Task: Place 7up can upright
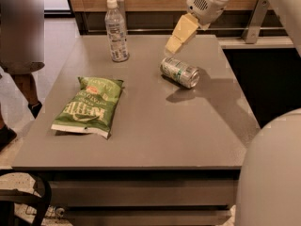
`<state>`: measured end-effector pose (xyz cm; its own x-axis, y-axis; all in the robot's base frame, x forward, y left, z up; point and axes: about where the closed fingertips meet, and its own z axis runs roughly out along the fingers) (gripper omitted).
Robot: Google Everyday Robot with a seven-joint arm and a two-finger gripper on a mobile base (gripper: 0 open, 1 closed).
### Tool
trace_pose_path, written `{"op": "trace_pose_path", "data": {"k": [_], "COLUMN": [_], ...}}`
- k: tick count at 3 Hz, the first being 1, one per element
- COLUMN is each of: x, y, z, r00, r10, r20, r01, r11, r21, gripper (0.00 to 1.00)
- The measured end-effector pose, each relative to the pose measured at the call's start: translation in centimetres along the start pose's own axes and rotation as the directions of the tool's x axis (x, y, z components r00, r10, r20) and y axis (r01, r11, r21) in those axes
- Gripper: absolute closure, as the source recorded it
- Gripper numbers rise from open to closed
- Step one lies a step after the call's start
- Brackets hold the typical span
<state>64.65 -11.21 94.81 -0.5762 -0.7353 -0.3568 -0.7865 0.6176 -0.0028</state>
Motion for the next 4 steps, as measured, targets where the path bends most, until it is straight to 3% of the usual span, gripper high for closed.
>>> {"op": "trace_pose_path", "data": {"k": [1, 3, 4], "x": [-0.7, 0.9, 1.4], "y": [0.2, -0.7, -1.4], "z": [1.9, 4.0, 4.9], "r00": [0.997, 0.977, 0.969], "r10": [0.012, 0.002, -0.002], "r20": [-0.073, -0.215, -0.247], "r01": [-0.012, 0.007, 0.015], "r11": [0.9999, 0.999, 0.9985], "r21": [-0.003, 0.044, 0.053], "gripper": [0.0, 0.0, 0.0]}}
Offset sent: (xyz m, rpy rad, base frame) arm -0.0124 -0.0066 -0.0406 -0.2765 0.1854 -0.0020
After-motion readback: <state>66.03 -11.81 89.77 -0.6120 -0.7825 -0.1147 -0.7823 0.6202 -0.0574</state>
